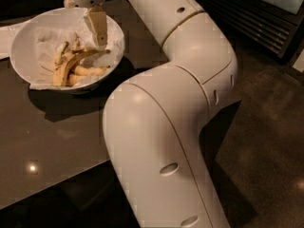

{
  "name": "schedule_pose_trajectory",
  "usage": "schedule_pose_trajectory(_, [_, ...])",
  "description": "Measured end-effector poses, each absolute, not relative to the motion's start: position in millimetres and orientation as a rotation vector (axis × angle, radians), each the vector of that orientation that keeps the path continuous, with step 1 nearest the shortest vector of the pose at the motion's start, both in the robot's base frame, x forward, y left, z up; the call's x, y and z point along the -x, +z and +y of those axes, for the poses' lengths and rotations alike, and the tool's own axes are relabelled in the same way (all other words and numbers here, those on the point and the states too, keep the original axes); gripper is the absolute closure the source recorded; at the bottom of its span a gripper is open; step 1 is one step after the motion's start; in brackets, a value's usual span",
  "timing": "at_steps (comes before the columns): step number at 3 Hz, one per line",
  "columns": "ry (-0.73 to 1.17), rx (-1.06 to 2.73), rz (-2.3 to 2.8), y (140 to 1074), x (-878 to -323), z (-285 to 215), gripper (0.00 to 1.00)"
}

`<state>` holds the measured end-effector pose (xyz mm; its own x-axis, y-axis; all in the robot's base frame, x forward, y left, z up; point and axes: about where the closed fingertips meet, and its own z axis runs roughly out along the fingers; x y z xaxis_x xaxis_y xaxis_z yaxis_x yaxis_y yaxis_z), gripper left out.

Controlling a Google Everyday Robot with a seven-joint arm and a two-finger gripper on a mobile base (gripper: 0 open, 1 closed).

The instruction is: Pick banana from white bowl

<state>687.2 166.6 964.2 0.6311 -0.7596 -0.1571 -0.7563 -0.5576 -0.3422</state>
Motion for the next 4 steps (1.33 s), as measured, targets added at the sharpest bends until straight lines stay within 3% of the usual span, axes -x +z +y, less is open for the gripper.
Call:
schedule_pose_trajectory(1, [0.010, 2.489, 1.234, 952.5, -688.7, 161.9, 0.19])
schedule_pose_trajectory(4, [-0.024, 2.538, 1.186, 940.2, -701.3, 185.9, 0.34])
